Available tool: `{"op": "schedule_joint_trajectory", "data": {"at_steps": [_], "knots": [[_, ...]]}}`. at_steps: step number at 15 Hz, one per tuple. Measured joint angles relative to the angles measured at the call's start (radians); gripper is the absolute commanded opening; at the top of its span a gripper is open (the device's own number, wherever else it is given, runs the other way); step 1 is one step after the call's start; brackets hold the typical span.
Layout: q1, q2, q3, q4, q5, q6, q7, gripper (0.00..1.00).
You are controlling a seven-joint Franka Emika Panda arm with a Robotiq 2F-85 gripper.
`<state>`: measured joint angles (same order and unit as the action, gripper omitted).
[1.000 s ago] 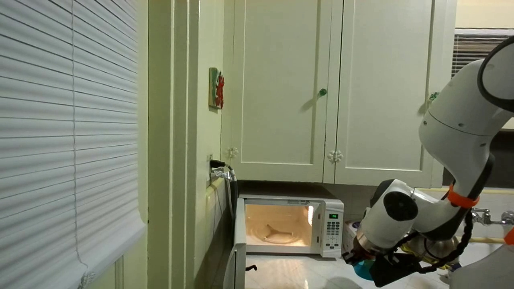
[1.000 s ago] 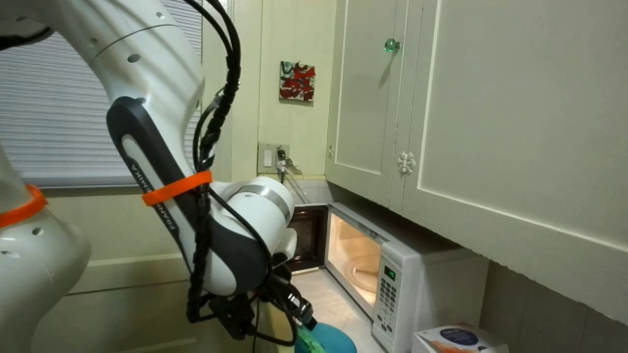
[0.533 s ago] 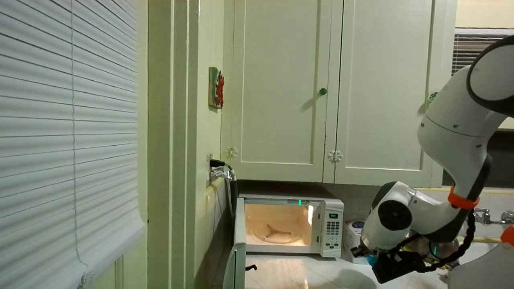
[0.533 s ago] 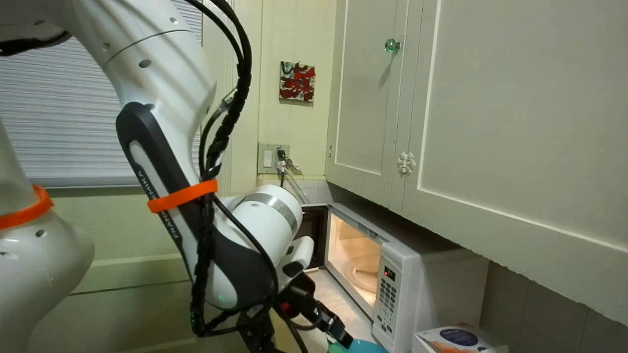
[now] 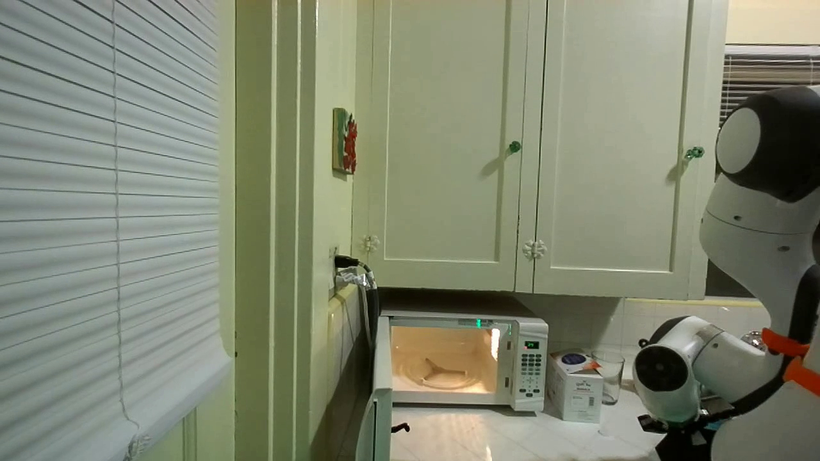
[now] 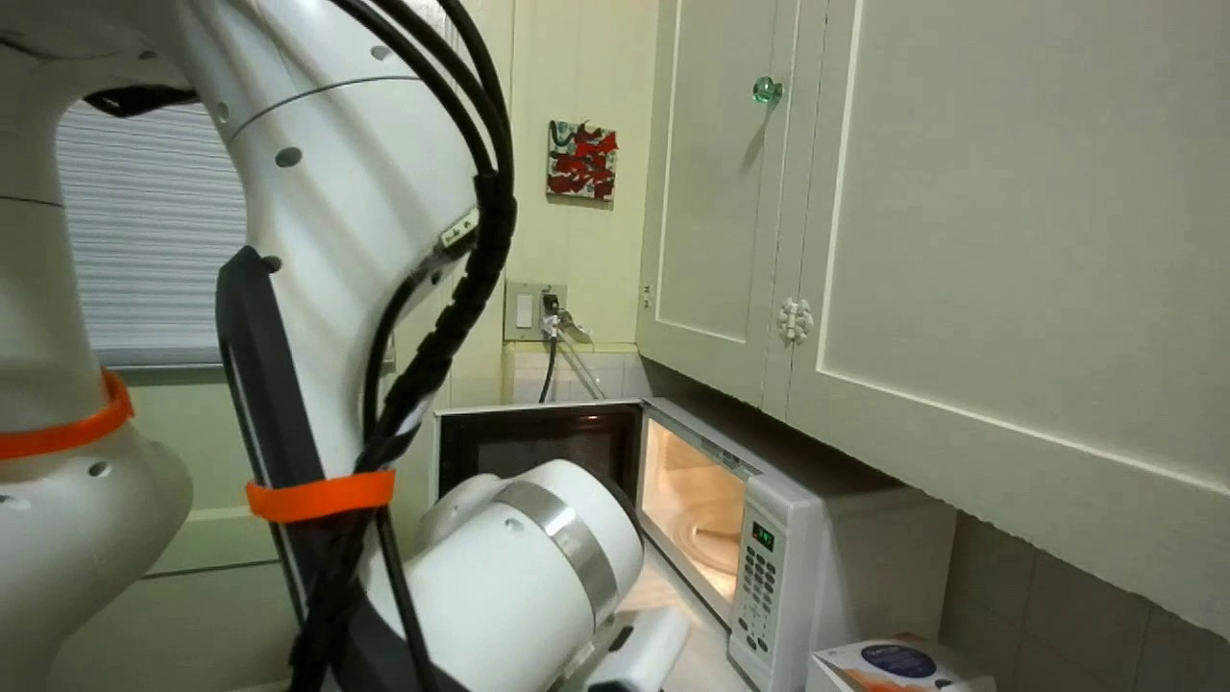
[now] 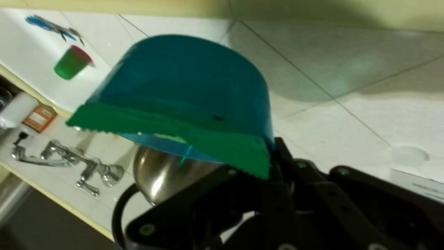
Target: Take the blue bowl out of the microwave
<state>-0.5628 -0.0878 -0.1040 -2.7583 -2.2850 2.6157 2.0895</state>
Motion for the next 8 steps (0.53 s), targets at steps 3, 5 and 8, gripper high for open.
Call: {"op": "schedule_joint_trajectory", "data": {"at_steps": [3,5,8], "knots": [[0.056,0.039,-0.150,0.042,-0.090,0.015,0.118,0.01],[0.086,0.056,-0.199,0.077,-0.164,0.015,0.230,0.01],[0.128,0.080,-0.218,0.124,-0.223,0.016,0.379,0.01]]}}
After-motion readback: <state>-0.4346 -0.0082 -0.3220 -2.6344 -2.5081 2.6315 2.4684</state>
